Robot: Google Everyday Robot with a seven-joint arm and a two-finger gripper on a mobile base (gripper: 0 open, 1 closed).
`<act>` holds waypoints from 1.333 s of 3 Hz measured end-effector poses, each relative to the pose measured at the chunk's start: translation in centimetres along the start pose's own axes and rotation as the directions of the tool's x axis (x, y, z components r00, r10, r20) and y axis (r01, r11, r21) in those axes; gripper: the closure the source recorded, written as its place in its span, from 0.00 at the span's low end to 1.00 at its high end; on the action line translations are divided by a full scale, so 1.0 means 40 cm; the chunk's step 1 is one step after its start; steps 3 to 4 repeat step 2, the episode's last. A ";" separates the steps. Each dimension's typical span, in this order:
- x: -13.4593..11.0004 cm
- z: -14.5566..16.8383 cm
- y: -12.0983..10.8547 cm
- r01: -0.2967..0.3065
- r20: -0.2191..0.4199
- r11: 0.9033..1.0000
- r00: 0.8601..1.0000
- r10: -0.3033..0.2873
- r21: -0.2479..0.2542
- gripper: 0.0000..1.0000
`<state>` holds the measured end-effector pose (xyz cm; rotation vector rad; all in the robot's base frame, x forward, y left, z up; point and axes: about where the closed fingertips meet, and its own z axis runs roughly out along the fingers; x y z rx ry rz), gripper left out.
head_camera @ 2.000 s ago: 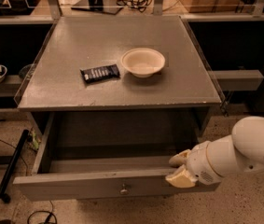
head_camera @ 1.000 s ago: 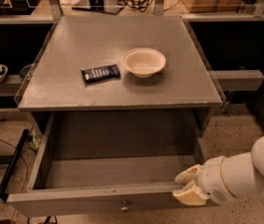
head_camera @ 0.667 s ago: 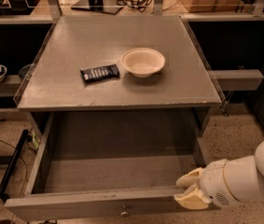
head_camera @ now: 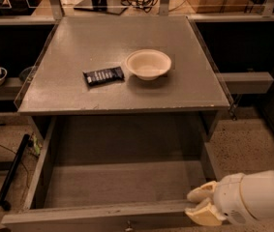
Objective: Open top drawer
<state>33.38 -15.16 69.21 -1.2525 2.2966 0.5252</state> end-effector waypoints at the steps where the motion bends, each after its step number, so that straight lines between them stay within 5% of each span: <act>1: -0.002 -0.002 0.000 0.000 0.000 1.000 1.000 0.000 0.000 1.00; 2: -0.002 -0.002 0.000 0.000 0.000 1.000 1.000 0.000 0.000 0.78; 4: -0.002 -0.002 0.000 0.000 0.000 1.000 1.000 0.000 0.000 0.78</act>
Offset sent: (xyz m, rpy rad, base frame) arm 0.0000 0.0000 0.0011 0.0000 0.0000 0.0000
